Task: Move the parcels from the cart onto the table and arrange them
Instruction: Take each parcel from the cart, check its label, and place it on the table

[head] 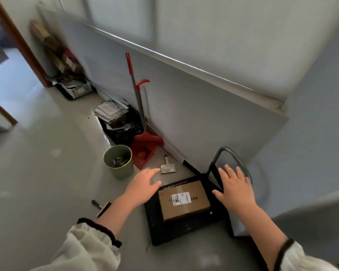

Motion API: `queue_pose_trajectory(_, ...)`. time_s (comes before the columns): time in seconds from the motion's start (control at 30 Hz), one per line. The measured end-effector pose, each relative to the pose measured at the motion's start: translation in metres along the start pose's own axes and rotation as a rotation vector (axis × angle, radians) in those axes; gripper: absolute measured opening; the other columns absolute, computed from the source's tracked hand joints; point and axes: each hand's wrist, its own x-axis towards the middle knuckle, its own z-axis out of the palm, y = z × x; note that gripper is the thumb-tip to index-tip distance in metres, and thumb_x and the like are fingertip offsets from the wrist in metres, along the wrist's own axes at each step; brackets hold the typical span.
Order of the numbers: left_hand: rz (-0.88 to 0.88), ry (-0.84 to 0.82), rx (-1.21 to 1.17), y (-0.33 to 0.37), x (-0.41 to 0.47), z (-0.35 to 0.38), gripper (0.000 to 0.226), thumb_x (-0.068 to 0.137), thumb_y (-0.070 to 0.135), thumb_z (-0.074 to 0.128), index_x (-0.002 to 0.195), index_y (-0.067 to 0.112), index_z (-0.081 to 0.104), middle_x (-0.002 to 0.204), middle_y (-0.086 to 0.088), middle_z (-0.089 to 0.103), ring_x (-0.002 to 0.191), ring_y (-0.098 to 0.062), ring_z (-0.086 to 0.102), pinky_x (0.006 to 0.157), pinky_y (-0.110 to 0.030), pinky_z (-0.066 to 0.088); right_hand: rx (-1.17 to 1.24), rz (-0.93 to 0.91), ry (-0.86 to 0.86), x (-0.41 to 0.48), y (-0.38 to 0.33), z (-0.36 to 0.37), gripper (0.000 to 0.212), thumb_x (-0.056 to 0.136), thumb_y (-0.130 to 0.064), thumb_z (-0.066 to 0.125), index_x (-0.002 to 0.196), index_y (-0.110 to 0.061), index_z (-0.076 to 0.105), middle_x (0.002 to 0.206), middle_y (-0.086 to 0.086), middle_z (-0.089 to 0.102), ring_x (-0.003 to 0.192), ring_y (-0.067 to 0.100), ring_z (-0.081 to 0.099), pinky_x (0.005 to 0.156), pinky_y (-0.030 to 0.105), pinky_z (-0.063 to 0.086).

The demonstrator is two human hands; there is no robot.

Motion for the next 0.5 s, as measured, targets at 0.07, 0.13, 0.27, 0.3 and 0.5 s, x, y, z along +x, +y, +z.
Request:
queue_pose_trajectory(0.07,-0.125,-0.038,-0.169,-0.010,0.016,0.013,0.050,0.093,0.026,0.055,0.140,0.020,0.040,0.141,-0.003,0.045,0.130,-0.017,0.041,0.107,-0.031,0.033,0.024,0.000,-0.059,0.028,0.002,0.013,0.075,0.091,-0.051,0.048,0.150,-0.022,0.011,0.159,0.000,0.006,0.146,0.029,0.003,0.115,0.048,0.020)
queue_pose_trajectory(0.13,-0.238,-0.083,-0.276,-0.024,0.031,0.026,0.050,0.093,0.022,0.055,0.141,0.017,0.040,0.139,-0.006,0.048,0.127,-0.019,0.045,0.103,-0.030,0.036,0.076,0.002,-0.104,0.053,0.002,0.027,0.073,0.091,-0.051,0.047,0.149,-0.022,0.015,0.158,-0.001,0.011,0.145,0.028,0.009,0.114,0.047,0.025)
queue_pose_trajectory(0.27,-0.413,-0.177,-0.407,-0.057,0.074,0.053,0.048,0.094,0.020,0.053,0.139,0.013,0.040,0.131,-0.009,0.052,0.115,-0.017,0.051,0.092,-0.025,0.040,0.144,0.035,-0.244,0.106,0.007,0.061,0.068,0.092,-0.050,0.046,0.148,-0.021,0.020,0.157,0.000,0.017,0.143,0.025,0.017,0.111,0.045,0.030)
queue_pose_trajectory(0.3,-0.460,-0.179,-0.462,-0.065,0.085,0.059,0.046,0.094,0.019,0.053,0.138,0.012,0.041,0.125,-0.007,0.054,0.108,-0.015,0.052,0.086,-0.023,0.041,0.171,0.058,-0.275,0.118,0.010,0.071,0.068,0.092,-0.049,0.046,0.148,-0.020,0.021,0.157,0.001,0.018,0.143,0.025,0.019,0.111,0.044,0.031)
queue_pose_trajectory(0.5,-0.853,-0.219,-0.803,-0.109,0.159,0.104,0.036,0.096,0.028,0.049,0.132,0.021,0.048,0.112,0.000,0.060,0.097,-0.019,0.057,0.085,-0.037,0.044,0.336,0.157,-0.443,0.195,0.028,0.139,0.063,0.093,-0.042,0.050,0.145,-0.014,0.030,0.149,0.007,0.035,0.134,0.025,0.037,0.106,0.040,0.037)
